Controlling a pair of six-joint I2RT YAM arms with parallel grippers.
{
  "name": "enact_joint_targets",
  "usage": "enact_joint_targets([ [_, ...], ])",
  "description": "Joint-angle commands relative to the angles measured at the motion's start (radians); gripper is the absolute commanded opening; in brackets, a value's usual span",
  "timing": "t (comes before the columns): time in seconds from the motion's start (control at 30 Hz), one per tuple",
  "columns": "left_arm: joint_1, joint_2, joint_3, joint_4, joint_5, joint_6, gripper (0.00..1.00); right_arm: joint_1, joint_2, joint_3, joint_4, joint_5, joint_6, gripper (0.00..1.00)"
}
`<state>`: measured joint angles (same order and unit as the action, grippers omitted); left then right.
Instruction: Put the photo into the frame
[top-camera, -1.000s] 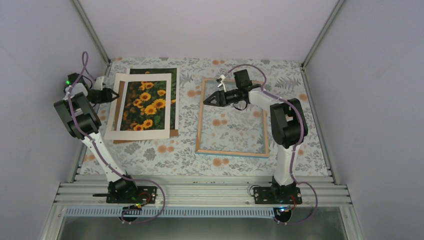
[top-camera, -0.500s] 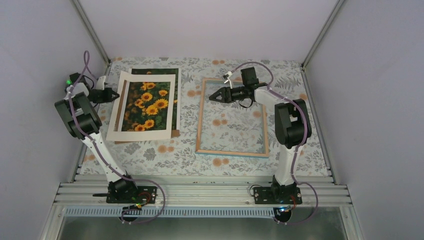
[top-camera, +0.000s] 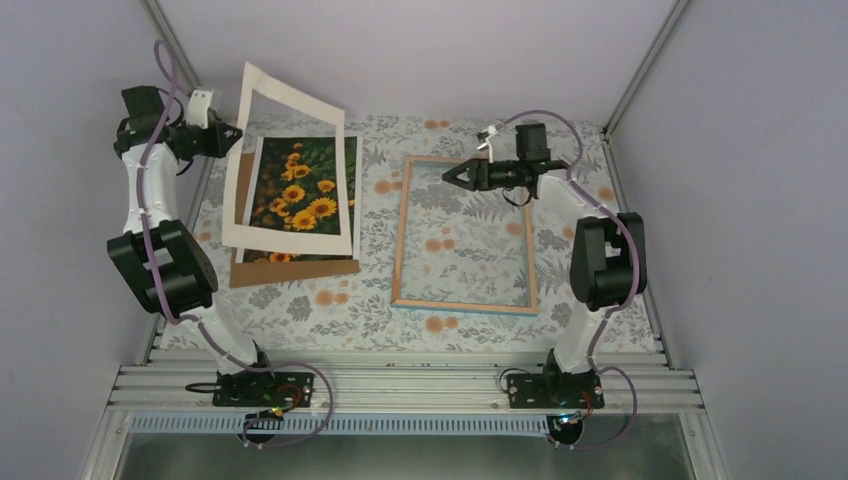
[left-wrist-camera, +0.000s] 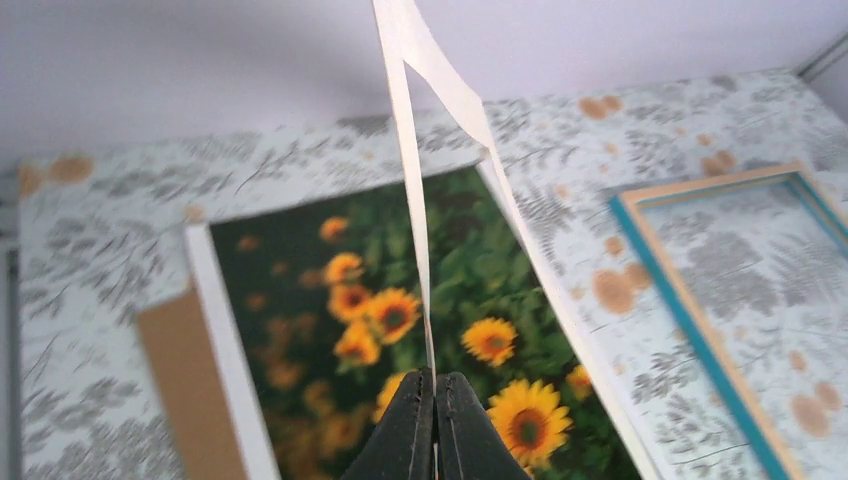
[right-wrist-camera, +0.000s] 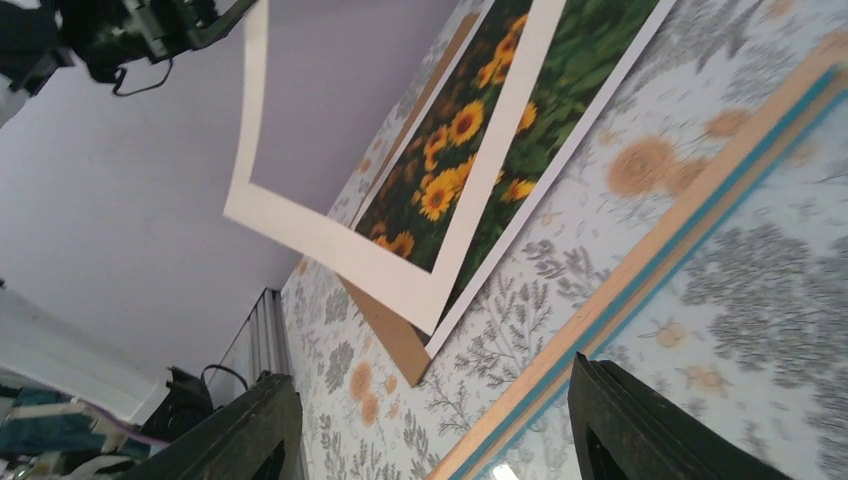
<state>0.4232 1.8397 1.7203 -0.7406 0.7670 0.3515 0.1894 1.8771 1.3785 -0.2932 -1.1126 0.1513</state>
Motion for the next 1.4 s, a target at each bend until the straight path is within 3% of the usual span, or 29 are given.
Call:
enact_joint_targets([
  [0.0, -0.089, -0.082, 0.050, -0.017, 0.019, -0.125, 0.02, -0.070, -0.068, -0.025, -0.015, 0.002, -0.011, 0.67],
  [0.37, -0.416, -0.155, 0.238, 0.065, -0.008, -0.361, 0.02, -0.280, -0.183, -0.111, -0.054, -0.013, -0.047, 0.69],
  [0.63, -0.581, -0.103, 0.346, 0.192, 0.095, -0.561, 0.02, -0.441, -0.266, -0.166, -0.079, -0.031, -0.063, 0.70],
  [0.73, -0.634, -0.057, 0.398, 0.228, 0.083, -0.685, 0.02, -0.483, -0.289, -0.175, -0.087, -0.029, -0.073, 0.71],
  [0.83, -0.700, -0.020, 0.422, 0.248, -0.025, -0.811, 0.02, -0.519, -0.300, -0.178, -0.089, -0.022, -0.075, 0.71],
  [0.97, -0.743, -0.027, 0.247, 0.478, -0.064, -1.052, 0.02, -0.565, -0.307, -0.214, -0.048, -0.009, -0.043, 0.72],
  [1.07, -0.766, 0.028, 0.171, 0.559, -0.054, -1.184, 0.02, -0.613, -0.317, -0.243, -0.037, 0.012, -0.027, 0.73],
  [1.17, -0.787, 0.036, -0.050, 0.792, -0.035, -1.339, 0.02, -0.656, -0.298, -0.260, -0.068, 0.043, -0.036, 0.73],
  [1.37, -0.825, 0.066, -0.326, 0.952, -0.072, -1.390, 0.02, -0.713, -0.156, -0.239, -0.262, 0.060, -0.145, 0.74],
])
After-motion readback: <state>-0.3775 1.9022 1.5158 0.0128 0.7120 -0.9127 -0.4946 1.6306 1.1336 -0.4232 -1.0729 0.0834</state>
